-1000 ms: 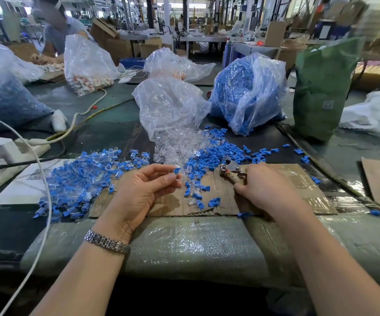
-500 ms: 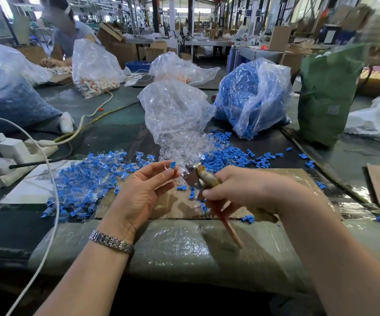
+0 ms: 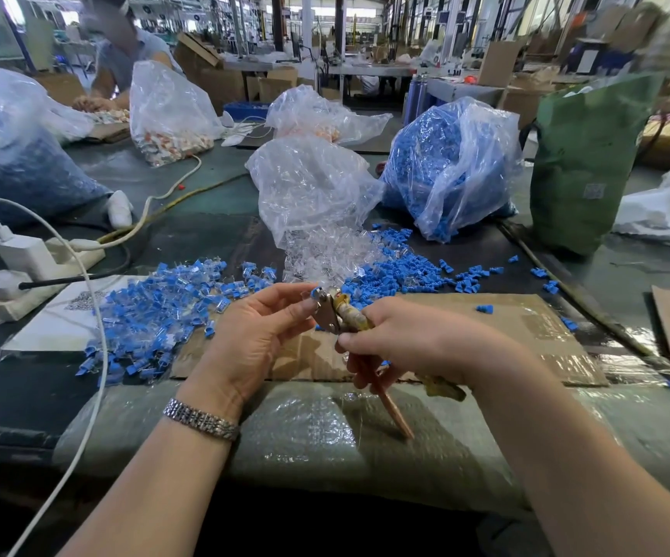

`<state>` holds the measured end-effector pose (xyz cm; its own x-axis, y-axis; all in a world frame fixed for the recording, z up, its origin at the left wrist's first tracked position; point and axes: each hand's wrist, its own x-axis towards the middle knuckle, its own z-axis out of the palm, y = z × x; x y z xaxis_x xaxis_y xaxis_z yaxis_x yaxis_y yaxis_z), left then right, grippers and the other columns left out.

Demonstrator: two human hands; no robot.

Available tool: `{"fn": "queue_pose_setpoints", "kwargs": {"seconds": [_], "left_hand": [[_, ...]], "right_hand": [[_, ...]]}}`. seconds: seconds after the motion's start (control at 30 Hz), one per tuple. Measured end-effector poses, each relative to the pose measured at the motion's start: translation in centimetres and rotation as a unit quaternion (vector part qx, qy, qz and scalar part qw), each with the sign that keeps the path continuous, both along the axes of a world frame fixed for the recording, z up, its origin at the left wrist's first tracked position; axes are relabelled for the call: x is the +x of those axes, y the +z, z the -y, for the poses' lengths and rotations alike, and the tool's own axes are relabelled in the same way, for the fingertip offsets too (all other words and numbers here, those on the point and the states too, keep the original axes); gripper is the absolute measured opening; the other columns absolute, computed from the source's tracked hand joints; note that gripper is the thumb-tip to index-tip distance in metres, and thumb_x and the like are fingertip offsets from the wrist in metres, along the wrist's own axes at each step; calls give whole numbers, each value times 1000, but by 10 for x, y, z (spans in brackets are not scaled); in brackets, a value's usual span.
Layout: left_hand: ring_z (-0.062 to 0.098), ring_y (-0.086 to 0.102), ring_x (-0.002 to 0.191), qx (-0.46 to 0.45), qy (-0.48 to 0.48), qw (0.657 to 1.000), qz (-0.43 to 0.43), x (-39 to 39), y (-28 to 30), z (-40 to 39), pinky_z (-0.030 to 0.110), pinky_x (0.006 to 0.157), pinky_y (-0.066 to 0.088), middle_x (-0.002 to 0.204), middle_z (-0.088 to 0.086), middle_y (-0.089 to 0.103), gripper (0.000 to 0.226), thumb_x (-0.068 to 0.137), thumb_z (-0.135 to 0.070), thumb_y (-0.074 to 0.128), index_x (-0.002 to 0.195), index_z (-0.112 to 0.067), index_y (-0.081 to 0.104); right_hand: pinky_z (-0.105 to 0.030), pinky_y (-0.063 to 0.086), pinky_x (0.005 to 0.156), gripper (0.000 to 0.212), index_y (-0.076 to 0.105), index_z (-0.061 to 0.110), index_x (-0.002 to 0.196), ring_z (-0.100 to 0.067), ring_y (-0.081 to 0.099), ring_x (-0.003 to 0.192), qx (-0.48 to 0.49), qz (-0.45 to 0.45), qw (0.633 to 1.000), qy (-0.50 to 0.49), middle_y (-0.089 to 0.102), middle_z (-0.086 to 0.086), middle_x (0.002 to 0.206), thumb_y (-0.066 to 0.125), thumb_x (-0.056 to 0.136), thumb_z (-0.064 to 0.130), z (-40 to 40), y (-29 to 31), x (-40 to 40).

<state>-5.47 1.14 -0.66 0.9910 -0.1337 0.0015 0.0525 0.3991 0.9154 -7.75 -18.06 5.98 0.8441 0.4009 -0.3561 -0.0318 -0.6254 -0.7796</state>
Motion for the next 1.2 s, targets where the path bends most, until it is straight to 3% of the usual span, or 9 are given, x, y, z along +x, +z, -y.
{"fn": "queue_pose_setpoints", "kwargs": {"seconds": [0.23,0.43,0.53,0.63,0.73,0.8,0.87,1.0,1.2], "left_hand": [[37,66,104,31,12,999,-6,2,-5,-1,55,103,49,108,19,75,44,57,-22,88,99,-12,81],[23,72,87,91,13,996,15,5,-10,-6,32,77,64,103,16,77,38,67,-22,84,104,-16,80],[30,72,96,105,10,994,10,5,-11,-6,36,82,64,106,17,77,33,72,-19,80,104,-17,80],[23,73,92,148,59,986,40,3,-10,-5,31,81,63,102,9,78,25,76,-23,80,101,-22,80],[6,69,77,233,226,944,50,5,-13,-7,29,73,60,95,3,76,16,90,-13,75,97,-27,76],[-7,62,72,319,334,885,60,9,-15,-11,15,70,55,105,-4,67,24,94,-9,68,107,-29,70],[-2,56,78,381,377,842,63,11,-14,-12,8,68,44,118,-5,48,37,93,-8,65,123,-28,62],[13,58,77,424,302,844,129,6,-10,-1,24,73,51,109,-1,59,25,93,-11,65,112,-27,66],[-1,55,64,428,57,881,191,-8,-4,10,12,61,48,86,0,68,10,89,-8,74,94,-16,74]], "right_hand": [[-46,60,78,42,63,5,90,-19,62,61,-51,52,997,-39,62,-5,69,52,102,43,-11,-12,-4],[-49,58,80,51,65,1,92,-23,59,63,-87,74,992,-48,61,-9,72,51,101,50,-15,-18,-2],[-46,60,81,51,66,8,85,-22,65,64,-57,38,997,-46,64,-3,68,50,100,54,-11,-15,0],[-47,62,81,52,69,3,99,-24,73,71,-9,-9,999,-51,70,-4,70,52,99,53,3,-10,3],[-37,62,69,44,66,9,96,-19,69,65,-31,57,993,-103,71,-5,77,57,97,52,28,-3,10],[-35,52,59,41,62,14,84,-20,62,64,-123,140,970,-154,66,-5,76,59,95,53,47,-4,18],[-31,38,53,43,56,15,76,-20,55,63,-229,185,936,-194,60,-4,71,59,95,54,61,-10,24],[-33,31,52,49,52,15,84,-21,53,73,-375,197,883,-203,61,-8,95,55,94,62,70,-31,29],[-45,42,102,62,55,14,126,-32,43,126,-402,229,865,-195,48,-14,133,59,90,64,61,-41,32]]}}
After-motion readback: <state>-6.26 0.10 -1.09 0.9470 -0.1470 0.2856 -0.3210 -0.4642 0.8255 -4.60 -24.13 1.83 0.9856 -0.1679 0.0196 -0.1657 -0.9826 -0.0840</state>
